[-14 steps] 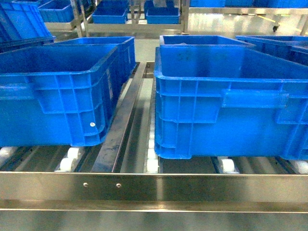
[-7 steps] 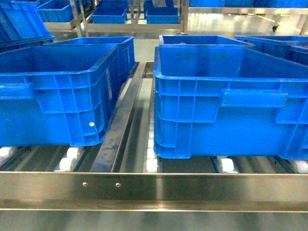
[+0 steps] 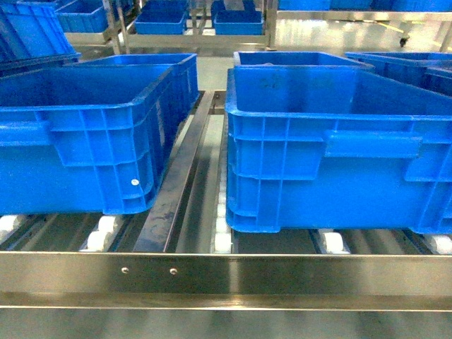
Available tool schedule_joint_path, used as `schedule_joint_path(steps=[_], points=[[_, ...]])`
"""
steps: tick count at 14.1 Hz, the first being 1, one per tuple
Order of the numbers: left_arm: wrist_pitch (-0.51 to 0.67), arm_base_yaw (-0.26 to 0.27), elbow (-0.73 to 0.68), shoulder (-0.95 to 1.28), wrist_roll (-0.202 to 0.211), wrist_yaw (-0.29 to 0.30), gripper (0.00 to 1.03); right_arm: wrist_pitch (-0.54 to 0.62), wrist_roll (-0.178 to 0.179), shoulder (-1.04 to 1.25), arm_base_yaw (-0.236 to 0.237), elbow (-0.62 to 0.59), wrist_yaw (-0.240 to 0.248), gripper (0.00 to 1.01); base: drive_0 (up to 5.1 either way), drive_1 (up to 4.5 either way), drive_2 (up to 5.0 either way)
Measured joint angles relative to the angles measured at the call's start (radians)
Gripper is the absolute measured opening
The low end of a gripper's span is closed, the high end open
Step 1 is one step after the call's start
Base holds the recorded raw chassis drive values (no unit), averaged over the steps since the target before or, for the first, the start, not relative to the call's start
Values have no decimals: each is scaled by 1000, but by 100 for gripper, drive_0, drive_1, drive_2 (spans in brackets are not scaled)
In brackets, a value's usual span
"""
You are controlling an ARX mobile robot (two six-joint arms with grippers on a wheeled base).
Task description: Sort blue parts and orange caps into right shelf containers
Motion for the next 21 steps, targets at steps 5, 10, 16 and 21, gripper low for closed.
schedule_joint_path(steps=[5,10,16,21], points=[[-117,0,-102,-210,0,0,2,-272,0,-307,0,-20,0,2,0,0,0],[-396,0,-102,-528,0,0,2,-510,1,-555,0,-20,0,2,0,0,0],[-539,0,-102,-674,0,0,2,-719,1,-719,-1,-20,0,2,0,0,0],[-624,0,-102,-741,-1,-5,2,-790,1,-816,0,-20,0,2,0,0,0]])
